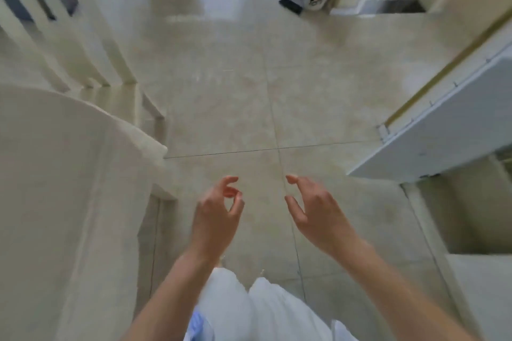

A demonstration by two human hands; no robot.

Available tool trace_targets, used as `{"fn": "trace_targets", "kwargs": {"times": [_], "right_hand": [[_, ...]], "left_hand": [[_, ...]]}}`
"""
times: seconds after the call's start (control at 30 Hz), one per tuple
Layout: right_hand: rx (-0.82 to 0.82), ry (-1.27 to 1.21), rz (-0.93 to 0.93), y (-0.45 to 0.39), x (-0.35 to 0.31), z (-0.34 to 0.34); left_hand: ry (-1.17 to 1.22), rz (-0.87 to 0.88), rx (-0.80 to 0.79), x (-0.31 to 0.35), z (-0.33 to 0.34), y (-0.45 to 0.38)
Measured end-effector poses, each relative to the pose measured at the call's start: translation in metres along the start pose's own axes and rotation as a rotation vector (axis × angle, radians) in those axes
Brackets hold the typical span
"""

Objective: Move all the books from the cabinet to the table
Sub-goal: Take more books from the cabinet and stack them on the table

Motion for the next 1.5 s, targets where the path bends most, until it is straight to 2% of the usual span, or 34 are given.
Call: {"fn": "trace_targets", "kwargs": {"times": [0.13, 0.3, 0.53, 0.83, 1.1, 1.27, 1.5], "right_hand": [[0.118, -0.089, 0.222, 0.048, 0.074, -0.035], [0.241, -0.178, 0.463, 0.091, 0.152, -0.070], [0.390, -0.231, 0.708, 0.113, 0.238, -0.133], [0.494, -0.293, 0.947, 0.161, 0.330, -0.183], [0.454, -0.201, 1.004, 0.223, 0.434, -0.238], [0.355, -0.098, 0.912, 0.254, 0.507, -0.285], [0.200, -0.027, 0.823, 0.255, 0.613, -0.351]], "left_hand": [[-0.054, 0.137, -0.240, 0.053, 0.078, -0.038], [-0.066, 0.236, -0.442, 0.117, 0.165, -0.081], [-0.166, 0.372, -0.751, 0.198, 0.268, -0.153], [-0.347, 0.584, -0.966, 0.299, 0.399, -0.188], [-0.382, 0.645, -1.094, 0.368, 0.519, -0.163], [-0.370, 0.550, -1.092, 0.395, 0.584, -0.153], [-0.319, 0.386, -1.115, 0.434, 0.671, -0.165]]}}
Point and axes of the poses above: each hand's wrist, its own y-axis away from the middle knuckle, its own z-axis out of the palm, x = y × z, the point moved 3 cm from there along -y, towards the middle knuckle, and after that the axes turned 15 degrees about -x, right-handed, at the moved point
